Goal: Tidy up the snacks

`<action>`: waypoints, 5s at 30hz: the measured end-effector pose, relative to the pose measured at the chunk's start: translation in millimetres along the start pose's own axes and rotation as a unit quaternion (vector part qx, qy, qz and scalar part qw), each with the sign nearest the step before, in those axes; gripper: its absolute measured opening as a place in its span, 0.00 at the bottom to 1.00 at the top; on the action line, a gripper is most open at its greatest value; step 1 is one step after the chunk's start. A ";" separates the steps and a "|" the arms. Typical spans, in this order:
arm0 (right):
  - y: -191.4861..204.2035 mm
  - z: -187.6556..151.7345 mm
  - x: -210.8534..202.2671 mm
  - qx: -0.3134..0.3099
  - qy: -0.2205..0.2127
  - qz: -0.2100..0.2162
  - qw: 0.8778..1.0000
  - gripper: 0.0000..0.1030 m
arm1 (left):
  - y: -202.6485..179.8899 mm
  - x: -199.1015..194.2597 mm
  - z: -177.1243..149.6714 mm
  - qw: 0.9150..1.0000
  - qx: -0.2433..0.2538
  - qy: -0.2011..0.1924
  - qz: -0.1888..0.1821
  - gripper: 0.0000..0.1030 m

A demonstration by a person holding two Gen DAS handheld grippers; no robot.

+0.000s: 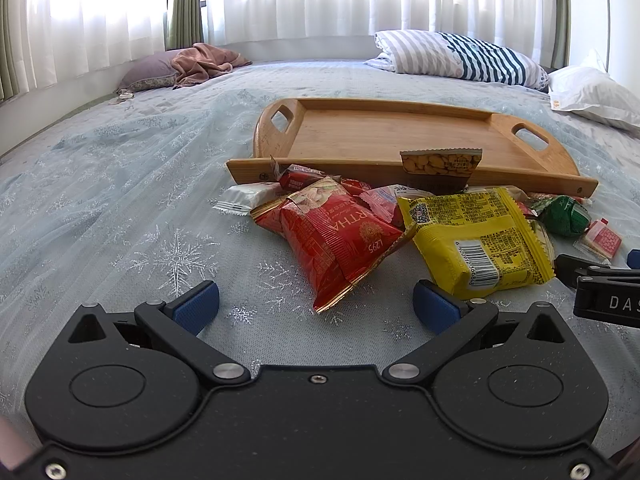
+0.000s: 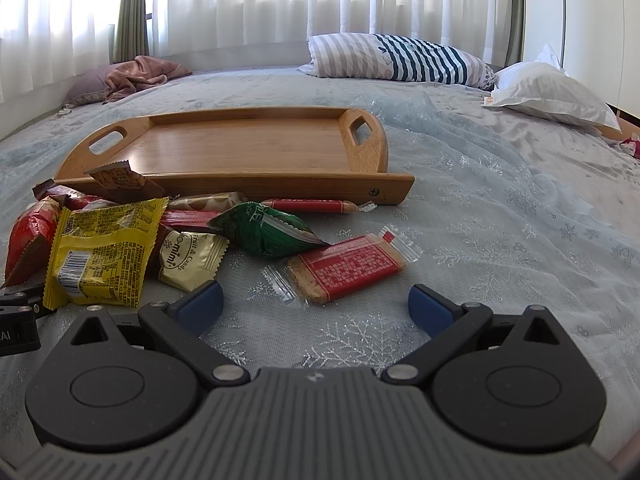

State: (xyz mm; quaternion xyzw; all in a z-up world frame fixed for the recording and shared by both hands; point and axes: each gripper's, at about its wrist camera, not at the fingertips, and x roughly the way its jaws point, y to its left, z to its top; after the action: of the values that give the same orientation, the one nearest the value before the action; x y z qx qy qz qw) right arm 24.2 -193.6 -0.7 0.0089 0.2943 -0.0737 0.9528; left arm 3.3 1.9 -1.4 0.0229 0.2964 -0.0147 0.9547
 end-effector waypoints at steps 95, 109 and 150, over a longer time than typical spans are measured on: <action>-36.5 32.6 29.0 -0.002 0.040 0.044 0.998 0.90 | 14.8 -12.2 33.4 0.999 0.002 0.024 -0.033 1.00; -35.7 22.6 23.3 0.001 0.001 0.028 1.000 0.69 | -0.8 9.9 53.7 1.000 0.006 0.009 -0.024 0.82; -45.6 34.1 -4.4 0.036 0.014 0.009 0.999 0.65 | 45.8 -23.6 59.2 0.987 -0.119 -0.004 -0.109 0.39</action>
State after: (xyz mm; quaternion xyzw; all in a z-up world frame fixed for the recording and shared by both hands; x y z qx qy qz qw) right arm 33.1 -240.2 31.1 0.0469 0.3047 -0.0759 0.9483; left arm 19.2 44.9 62.3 -0.1231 0.2927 -0.0839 0.9445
